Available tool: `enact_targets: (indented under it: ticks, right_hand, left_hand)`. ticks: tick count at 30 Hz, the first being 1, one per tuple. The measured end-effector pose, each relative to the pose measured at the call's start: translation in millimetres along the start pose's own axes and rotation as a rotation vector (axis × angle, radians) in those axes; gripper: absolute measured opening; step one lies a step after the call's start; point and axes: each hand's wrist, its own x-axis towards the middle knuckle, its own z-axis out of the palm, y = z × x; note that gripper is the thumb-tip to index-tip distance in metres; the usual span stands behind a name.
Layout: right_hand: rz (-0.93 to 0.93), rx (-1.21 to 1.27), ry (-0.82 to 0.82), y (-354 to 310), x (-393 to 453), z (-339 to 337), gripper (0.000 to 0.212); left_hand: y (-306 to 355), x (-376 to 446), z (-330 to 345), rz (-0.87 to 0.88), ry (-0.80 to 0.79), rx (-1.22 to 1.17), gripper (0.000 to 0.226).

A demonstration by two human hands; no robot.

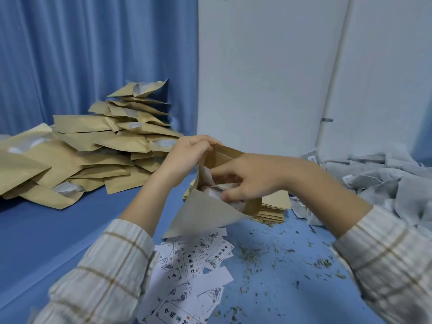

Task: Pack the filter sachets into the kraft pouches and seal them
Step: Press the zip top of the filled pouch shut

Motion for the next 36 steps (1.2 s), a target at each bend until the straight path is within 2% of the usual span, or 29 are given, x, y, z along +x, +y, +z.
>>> enact_targets:
  ticks: [2,5,6,8,11,15,18,20,22,23,24,27,29,31,33,36]
  right_hand:
    - [-0.014,-0.125,-0.061,-2.8,-1.3,-2.7,0.039]
    - [-0.003,-0.488,-0.070,-14.4,12.0,13.7,0.030]
    - [0.001,-0.553,-0.082,-19.6,17.0,20.9,0.026]
    - [0.023,-0.591,-0.136,-27.7,23.9,27.9,0.032]
    - [0.114,-0.524,-0.185,-27.9,32.3,26.2,0.027]
    - [0.077,-0.557,-0.091,-22.1,39.2,28.7,0.047]
    - [0.009,-0.381,-0.011,-8.1,35.6,19.7,0.036]
    - [0.057,-0.242,-0.025,4.8,31.2,13.0,0.021]
    - [0.141,-0.150,-0.042,17.7,29.5,9.8,0.027]
    - [0.175,-0.124,-0.048,19.7,27.8,7.6,0.032]
    - [0.186,-0.106,-0.042,21.7,28.5,6.2,0.036]
    - [0.221,-0.090,-0.063,21.5,29.7,-2.0,0.033]
    - [0.255,-0.085,-0.099,19.8,28.2,-4.2,0.019]
    - [0.266,-0.115,-0.086,19.0,24.4,-5.6,0.026]
    - [0.299,-0.097,-0.053,18.3,18.7,-9.0,0.039]
    - [0.346,-0.055,-0.174,24.9,12.0,-11.8,0.042]
  left_hand:
    - [6.9,2.8,3.0,-0.035,-0.005,-0.039,0.039]
    - [19.3,4.6,12.2,-0.034,-0.049,-0.072,0.035]
    - [23.7,4.1,17.1,-0.013,-0.087,-0.055,0.034]
    - [31.2,-0.1,29.4,0.044,-0.163,-0.003,0.035]
    - [36.3,-5.6,39.7,0.046,-0.289,-0.015,0.038]
    - [34.0,-1.0,30.0,-0.021,-0.517,0.046,0.035]
    - [22.9,4.5,6.0,-0.049,-0.467,0.059,0.036]
    - [7.2,1.4,-16.9,-0.100,-0.443,-0.032,0.051]
    - [-12.2,-6.6,-34.0,-0.080,-0.493,-0.147,0.085]
    - [-19.9,-11.5,-36.7,-0.052,-0.500,-0.193,0.095]
    - [-25.3,-15.5,-35.4,-0.028,-0.457,-0.200,0.091]
    - [-25.0,-16.2,-17.8,0.030,-0.154,-0.152,0.040]
    - [-18.6,-10.7,-5.9,0.078,0.041,-0.144,0.024]
    - [-10.5,-7.6,7.6,0.117,0.141,-0.194,0.010]
    - [-3.4,-5.1,19.5,0.143,0.233,-0.213,0.014]
    - [0.1,-1.1,27.2,0.170,0.362,-0.175,0.017]
